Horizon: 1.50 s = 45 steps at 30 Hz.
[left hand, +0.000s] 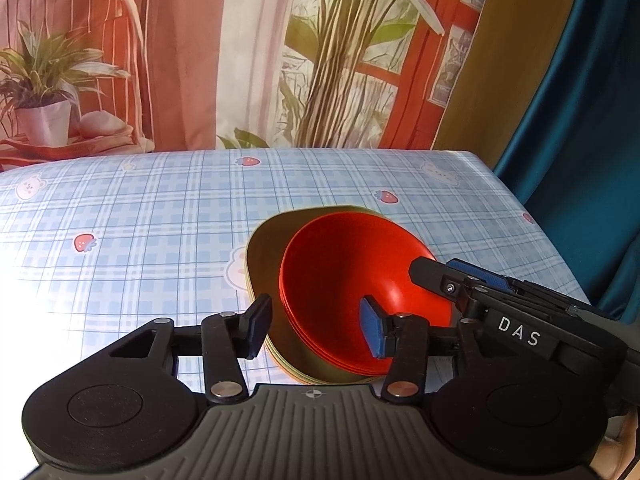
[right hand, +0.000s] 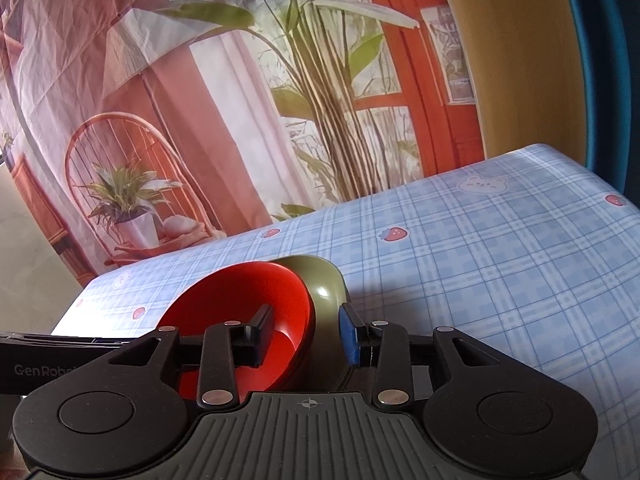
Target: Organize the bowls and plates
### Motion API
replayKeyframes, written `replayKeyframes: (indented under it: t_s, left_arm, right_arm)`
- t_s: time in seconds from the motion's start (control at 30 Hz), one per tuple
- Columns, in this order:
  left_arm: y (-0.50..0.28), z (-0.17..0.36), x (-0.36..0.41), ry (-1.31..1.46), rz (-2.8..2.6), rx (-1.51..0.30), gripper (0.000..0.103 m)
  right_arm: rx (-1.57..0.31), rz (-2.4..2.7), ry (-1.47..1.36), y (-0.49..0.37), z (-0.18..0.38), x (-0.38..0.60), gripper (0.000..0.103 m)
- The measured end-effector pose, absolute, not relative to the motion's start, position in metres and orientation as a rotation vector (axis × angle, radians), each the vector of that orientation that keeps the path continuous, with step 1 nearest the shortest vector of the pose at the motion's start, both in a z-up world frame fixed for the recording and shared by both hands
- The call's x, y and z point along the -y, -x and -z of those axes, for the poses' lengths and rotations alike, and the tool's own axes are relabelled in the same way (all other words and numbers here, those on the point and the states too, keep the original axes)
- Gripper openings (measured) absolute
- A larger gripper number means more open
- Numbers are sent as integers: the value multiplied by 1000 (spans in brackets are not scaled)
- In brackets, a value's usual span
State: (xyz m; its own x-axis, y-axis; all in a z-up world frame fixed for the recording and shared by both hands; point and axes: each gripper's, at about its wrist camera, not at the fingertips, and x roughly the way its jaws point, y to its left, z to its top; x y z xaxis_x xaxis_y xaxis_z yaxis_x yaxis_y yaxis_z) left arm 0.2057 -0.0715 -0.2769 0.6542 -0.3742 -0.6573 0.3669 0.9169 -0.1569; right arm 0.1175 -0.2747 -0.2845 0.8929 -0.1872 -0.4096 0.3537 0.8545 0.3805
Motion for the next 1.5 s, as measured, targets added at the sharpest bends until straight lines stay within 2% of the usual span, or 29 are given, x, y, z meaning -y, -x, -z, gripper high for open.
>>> replayKeyframes:
  t_s: [0.17,0.27,0.33,0.43,0.5,0.93,1.5]
  left_arm:
    - [-194,261,65,-11,395,-688,67]
    - [-184,249,59,-26,378,-640,82]
    - [-176,240,56,-42,356,-597,94]
    - [-165,226,48,-42,329,-551,99]
    - [-158,217,41,-23,307,-533,102]
    - [-111,175,6,12,191,-451,103]
    - [-23,98,-24,-75,54,-338,103]
  right_arm:
    - [-361,305,-429,-108,270,273,57]
    - [-352,311,-405,-101,260,270,68]
    - [-337,312,-391,-96,252,267,80]
    - [-312,312,-373,-87,240,263,98]
    - [-302,313,-360,-82,232,259,102]
    - [-273,327,-298,-46,174,222,103]
    - [-277,308,-187,15,90,160,103]
